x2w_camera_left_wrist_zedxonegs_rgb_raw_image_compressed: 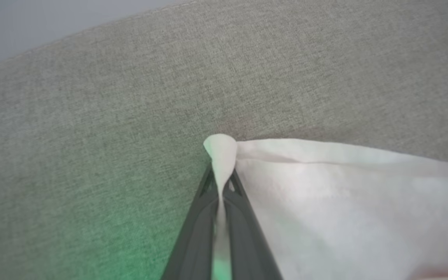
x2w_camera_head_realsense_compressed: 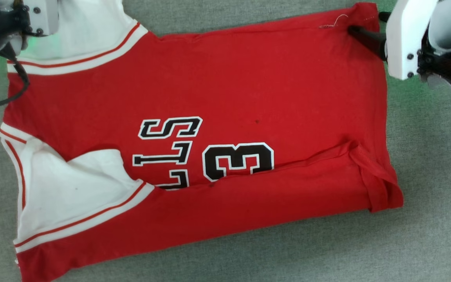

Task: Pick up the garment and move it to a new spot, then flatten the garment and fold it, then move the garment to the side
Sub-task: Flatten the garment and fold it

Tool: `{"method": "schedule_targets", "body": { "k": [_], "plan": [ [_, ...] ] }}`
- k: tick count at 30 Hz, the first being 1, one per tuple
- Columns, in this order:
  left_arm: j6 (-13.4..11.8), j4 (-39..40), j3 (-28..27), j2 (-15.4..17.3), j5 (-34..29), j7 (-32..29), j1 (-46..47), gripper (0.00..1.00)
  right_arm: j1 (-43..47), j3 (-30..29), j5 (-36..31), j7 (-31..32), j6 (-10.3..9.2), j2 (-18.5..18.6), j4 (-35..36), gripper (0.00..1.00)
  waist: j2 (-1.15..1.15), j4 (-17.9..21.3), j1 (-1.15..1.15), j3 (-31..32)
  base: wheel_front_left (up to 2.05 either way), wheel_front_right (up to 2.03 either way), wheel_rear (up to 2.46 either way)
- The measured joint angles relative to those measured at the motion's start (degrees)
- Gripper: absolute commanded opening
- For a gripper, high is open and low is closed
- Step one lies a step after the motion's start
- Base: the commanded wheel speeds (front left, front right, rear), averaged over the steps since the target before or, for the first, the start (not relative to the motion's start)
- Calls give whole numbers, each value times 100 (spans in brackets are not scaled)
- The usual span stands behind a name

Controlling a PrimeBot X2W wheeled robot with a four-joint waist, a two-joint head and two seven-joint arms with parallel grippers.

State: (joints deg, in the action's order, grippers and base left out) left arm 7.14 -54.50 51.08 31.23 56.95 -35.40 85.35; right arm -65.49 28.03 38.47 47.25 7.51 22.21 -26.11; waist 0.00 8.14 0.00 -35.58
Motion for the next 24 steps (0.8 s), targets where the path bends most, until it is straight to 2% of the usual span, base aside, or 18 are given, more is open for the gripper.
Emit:
{"method": "schedule_targets", "body": {
  "k": [1,9,18,24],
  "plan": [
    [0,-20,4,-9,5,21,3,0,-69,58,53,26,0,-10,-68,0,0,-3,0,-2,0,0,0],
    [19,-155,33,-152,83,248,9,0,-317,492,350,-257,1,96,-400,0,0,-117,0,82,0,0,0],
    [36,175,207,-118,213,443,-58,0,-227,953,553,-1007,1,553,-266,0,0,-339,0,429,0,0,0],
    [36,632,416,60,352,465,-242,0,77,1198,726,-1373,1,922,-47,0,0,-533,0,763,0,0,0]
  ]
}}
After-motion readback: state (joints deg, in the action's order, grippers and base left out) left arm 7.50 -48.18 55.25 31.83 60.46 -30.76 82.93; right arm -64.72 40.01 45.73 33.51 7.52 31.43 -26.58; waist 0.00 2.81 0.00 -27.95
